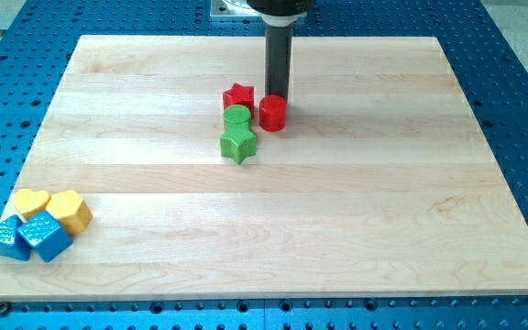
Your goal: Push the red circle parallel to yellow blocks
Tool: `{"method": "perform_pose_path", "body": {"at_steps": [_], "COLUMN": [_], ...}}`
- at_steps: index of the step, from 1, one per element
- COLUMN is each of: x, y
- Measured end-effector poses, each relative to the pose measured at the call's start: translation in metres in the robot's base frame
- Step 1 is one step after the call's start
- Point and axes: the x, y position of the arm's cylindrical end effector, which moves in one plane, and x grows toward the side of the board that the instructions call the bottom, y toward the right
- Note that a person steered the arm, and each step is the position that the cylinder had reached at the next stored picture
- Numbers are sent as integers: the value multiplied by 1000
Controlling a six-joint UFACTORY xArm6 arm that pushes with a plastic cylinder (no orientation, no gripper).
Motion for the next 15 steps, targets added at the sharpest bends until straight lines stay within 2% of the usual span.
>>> {"method": "perform_pose_path", "body": {"at_steps": [2, 3, 4, 8, 9, 10, 11, 13, 14, 15], "x": [47, 98, 116, 136, 128, 85, 46, 32, 62, 111], "y": [32, 86, 89, 89, 84, 77, 47, -1, -34, -39]}}
